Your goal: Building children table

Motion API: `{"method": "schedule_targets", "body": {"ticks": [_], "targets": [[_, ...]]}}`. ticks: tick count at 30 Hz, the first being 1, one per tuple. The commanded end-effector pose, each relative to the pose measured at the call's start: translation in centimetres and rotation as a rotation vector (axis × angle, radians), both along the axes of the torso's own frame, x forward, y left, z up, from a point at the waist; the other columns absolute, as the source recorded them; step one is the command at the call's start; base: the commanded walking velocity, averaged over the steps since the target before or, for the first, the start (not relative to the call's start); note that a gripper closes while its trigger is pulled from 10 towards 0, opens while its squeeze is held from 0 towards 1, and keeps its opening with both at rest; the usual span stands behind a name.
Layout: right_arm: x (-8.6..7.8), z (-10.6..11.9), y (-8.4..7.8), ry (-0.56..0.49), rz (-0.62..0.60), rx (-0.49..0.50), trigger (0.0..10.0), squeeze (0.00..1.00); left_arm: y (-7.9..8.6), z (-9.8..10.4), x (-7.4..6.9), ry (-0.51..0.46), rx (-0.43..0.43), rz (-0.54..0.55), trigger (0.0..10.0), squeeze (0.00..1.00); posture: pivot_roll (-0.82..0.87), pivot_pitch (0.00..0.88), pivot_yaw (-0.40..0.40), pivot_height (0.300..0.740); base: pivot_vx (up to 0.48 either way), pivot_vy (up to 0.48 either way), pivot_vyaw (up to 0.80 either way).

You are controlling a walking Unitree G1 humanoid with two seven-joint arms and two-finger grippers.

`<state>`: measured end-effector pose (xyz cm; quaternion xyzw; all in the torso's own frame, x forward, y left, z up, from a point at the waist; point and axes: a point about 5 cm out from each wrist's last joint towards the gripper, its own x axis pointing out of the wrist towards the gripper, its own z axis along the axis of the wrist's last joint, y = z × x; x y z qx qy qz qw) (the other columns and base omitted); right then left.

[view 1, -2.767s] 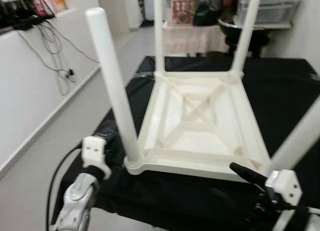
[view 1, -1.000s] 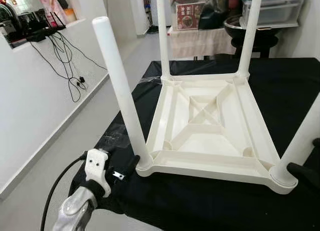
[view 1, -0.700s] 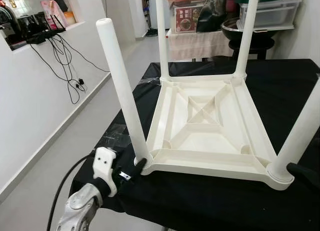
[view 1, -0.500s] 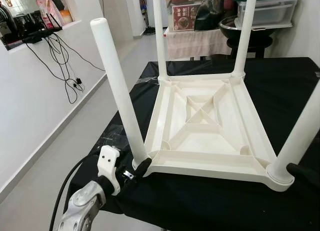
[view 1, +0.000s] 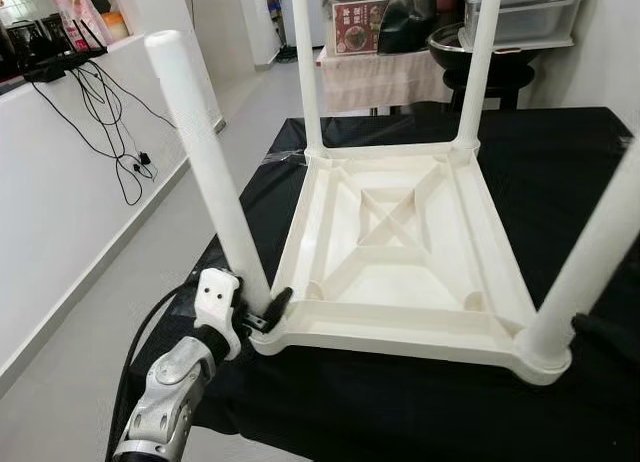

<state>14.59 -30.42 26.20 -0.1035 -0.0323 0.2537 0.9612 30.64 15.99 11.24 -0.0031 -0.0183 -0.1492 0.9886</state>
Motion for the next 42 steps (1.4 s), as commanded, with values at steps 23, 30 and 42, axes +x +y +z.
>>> {"method": "schedule_targets", "body": {"ticks": [23, 30, 42], "targets": [[2.4, 3.4, -1.4, -0.186, -0.240, -0.017, 10.0, 0.00, 0.5, -1.7, 0.1, 0.060, -0.049, 0.045, 0.0, 0.00, -0.24, 0.071, 0.091, 0.740, 0.000, 0.000, 0.00], [2.8, 4.6, -0.4, -0.223, -0.216, 0.030, 10.0, 0.00, 0.4, -2.0, 0.1, 0.063, -0.046, 0.042, 0.0, 0.00, -0.24, 0.066, 0.090, 0.740, 0.000, 0.000, 0.00], [5.5, 4.6, -1.9, -0.225, -0.422, 0.180, 10.0, 0.00, 0.2, -2.0, 0.0, 0.052, -0.043, 0.024, 10.0, 0.00, -0.23, 0.066, 0.086, 0.740, 0.000, 0.000, 0.00]]}}
